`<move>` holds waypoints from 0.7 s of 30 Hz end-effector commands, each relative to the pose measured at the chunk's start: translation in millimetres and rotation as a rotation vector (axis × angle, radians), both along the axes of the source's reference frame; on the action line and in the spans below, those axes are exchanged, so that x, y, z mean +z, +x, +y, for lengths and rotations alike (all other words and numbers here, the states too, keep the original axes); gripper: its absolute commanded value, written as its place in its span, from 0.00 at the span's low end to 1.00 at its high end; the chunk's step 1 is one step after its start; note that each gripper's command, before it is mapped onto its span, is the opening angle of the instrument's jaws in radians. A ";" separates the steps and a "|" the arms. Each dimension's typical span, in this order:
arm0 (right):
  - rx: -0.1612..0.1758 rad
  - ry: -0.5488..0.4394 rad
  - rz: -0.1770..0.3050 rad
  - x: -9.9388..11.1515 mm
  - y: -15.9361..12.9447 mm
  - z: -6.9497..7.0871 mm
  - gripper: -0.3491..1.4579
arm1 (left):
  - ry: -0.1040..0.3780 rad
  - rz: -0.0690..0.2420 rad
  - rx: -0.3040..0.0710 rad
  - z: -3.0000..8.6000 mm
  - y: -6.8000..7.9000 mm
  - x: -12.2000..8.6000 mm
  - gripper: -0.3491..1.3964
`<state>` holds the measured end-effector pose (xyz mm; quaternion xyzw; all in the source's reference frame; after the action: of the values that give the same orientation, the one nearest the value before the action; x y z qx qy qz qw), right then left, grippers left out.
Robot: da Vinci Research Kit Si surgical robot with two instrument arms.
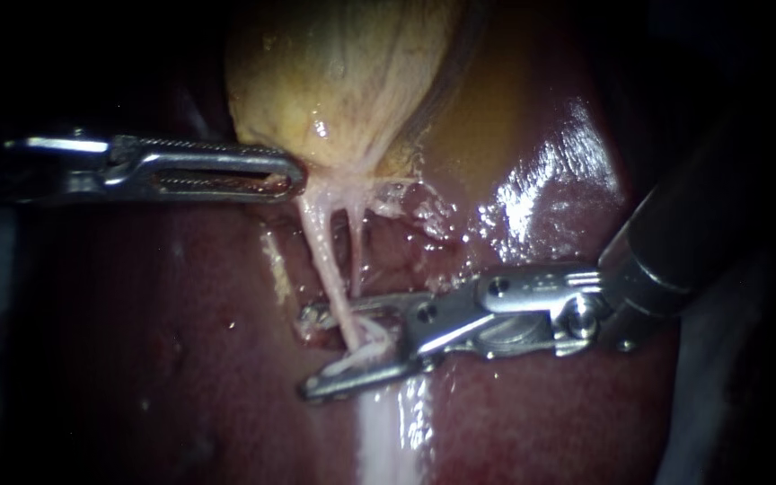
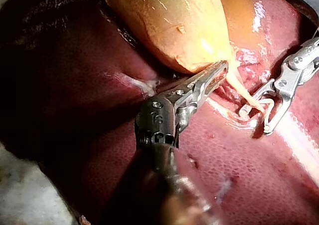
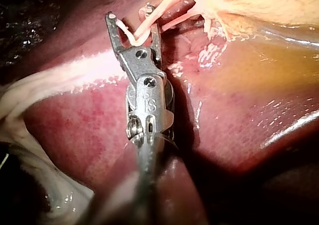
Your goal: Clipping first clip left tube
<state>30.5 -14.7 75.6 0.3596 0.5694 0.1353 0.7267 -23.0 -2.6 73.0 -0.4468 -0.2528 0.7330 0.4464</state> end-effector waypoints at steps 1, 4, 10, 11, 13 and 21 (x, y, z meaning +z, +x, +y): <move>-0.005 0.000 0.003 0.0 0.0 0.0 0.42 | 0.001 -0.001 0.002 0.0 0.0 0.0 0.00; -0.012 0.007 0.004 0.1 0.2 0.0 0.41 | 0.001 -0.001 0.002 0.0 -0.1 0.0 0.00; -0.009 0.006 0.010 0.3 0.2 0.3 0.40 | 0.001 -0.001 0.001 0.0 -0.1 0.0 0.00; -0.009 0.006 0.010 0.4 0.1 0.3 0.40 | 0.001 -0.001 0.001 0.0 -0.1 0.0 0.00; -0.006 0.005 0.008 0.4 0.1 0.4 0.39 | 0.001 -0.001 0.001 0.0 -0.2 0.0 0.00; 0.007 0.021 -0.003 0.5 -0.1 1.0 0.33 | 0.001 -0.001 0.001 0.1 -0.2 0.1 0.00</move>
<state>30.4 -13.7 76.3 0.3648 0.5684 0.1445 0.7232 -23.1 -2.5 73.1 -0.4466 -0.2537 0.7330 0.4461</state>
